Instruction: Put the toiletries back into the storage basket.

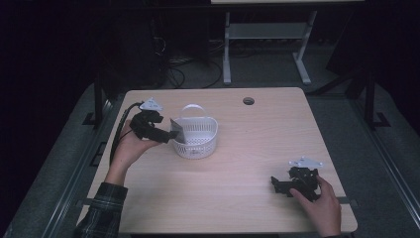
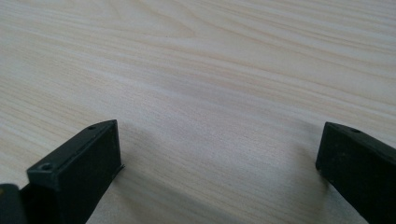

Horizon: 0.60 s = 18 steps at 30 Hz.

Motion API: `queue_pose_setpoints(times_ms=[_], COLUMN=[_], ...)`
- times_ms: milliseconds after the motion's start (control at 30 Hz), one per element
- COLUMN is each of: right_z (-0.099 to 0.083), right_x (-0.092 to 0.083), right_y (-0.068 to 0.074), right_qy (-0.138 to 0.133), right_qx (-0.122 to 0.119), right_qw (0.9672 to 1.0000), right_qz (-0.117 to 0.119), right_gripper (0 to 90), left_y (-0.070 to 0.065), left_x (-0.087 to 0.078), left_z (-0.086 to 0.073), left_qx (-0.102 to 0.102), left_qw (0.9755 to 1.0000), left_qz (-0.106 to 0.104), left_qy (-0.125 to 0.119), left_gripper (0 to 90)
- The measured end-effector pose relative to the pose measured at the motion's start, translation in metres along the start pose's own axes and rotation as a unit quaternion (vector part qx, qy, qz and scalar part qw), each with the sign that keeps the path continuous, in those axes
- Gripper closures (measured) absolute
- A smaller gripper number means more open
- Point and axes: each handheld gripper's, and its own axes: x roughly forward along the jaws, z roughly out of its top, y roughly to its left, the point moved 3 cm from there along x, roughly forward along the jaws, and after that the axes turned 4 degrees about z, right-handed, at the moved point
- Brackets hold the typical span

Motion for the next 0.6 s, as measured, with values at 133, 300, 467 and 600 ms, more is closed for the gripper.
queue_pose_setpoints(times_ms=[133,300,467,600], right_z=[0.0,0.0,0.0,0.0], right_x=[0.0,0.0,0.0,0.0], right_y=[0.0,0.0,0.0,0.0], right_qy=[0.0,0.0,0.0,0.0], right_qx=[0.0,0.0,0.001,0.0], right_qw=[1.0,1.0,1.0,1.0], right_qz=[0.0,0.0,0.0,0.0], right_gripper=[0.0,0.0,0.0,0.0], left_y=[0.0,-0.001,-0.004,-0.007], left_x=[-0.008,-0.016,-0.022,-0.026], left_z=[-0.004,-0.011,-0.018,-0.028], left_qx=[-0.001,0.002,0.0,-0.002], left_qw=[1.0,0.9999,0.9999,0.9999], left_qz=[0.006,0.008,0.009,0.011], left_qy=[-0.006,-0.007,-0.011,-0.013], left_gripper=[13.1,13.2,13.3,13.4])
